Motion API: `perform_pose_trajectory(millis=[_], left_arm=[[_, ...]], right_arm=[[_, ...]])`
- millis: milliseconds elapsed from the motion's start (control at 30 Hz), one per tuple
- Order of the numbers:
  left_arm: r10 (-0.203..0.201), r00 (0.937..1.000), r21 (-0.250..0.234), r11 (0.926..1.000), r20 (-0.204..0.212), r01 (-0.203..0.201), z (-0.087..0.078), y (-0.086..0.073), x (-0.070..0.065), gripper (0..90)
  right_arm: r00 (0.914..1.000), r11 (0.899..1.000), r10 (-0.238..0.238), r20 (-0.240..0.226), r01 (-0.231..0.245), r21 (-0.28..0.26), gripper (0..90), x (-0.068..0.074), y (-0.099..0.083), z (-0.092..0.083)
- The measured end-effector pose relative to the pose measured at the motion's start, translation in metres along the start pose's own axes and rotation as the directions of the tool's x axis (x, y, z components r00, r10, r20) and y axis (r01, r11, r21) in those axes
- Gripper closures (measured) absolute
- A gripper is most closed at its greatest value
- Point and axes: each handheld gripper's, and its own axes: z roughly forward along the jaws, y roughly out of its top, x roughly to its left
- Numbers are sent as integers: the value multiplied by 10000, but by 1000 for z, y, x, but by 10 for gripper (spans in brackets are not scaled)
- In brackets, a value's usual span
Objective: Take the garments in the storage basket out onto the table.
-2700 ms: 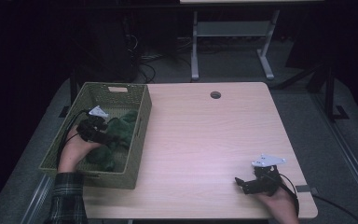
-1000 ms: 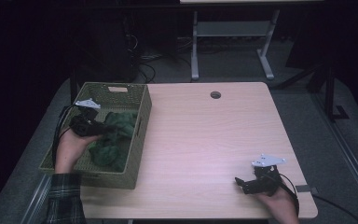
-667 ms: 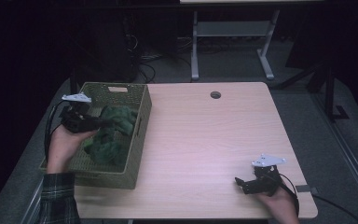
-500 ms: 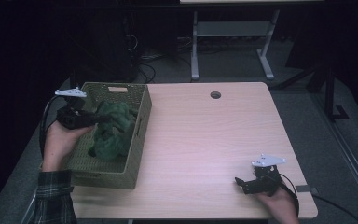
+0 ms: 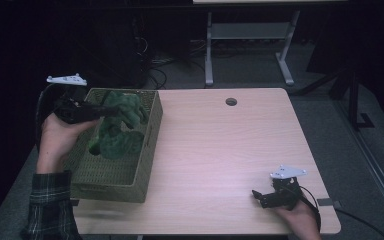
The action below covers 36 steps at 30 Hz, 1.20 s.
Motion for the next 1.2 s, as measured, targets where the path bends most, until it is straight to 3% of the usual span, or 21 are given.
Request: perform_pose_trajectory(millis=[333, 700, 967, 1200], left_arm=[[399, 9975, -439, 9983, 575, -374, 0, 24, -21, 859], [947, 9900, -501, 9947, 1044, -899, 26, 41, -52, 860], [1353, 9796, -521, 9903, 1486, -1289, 53, 50, -81, 859], [1477, 9699, -434, 9889, 1937, -1419, 80, 51, -102, 859]], right_arm=[[10000, 10000, 4, -4, -4, 4, 16, 0, 0, 0], [10000, 10000, 40, -3, -40, 25, 16, 0, 0, 0], [10000, 10000, 51, -9, -51, 21, 16, 0, 0, 0], [10000, 10000, 64, -14, -64, 27, 16, 0, 0, 0]])
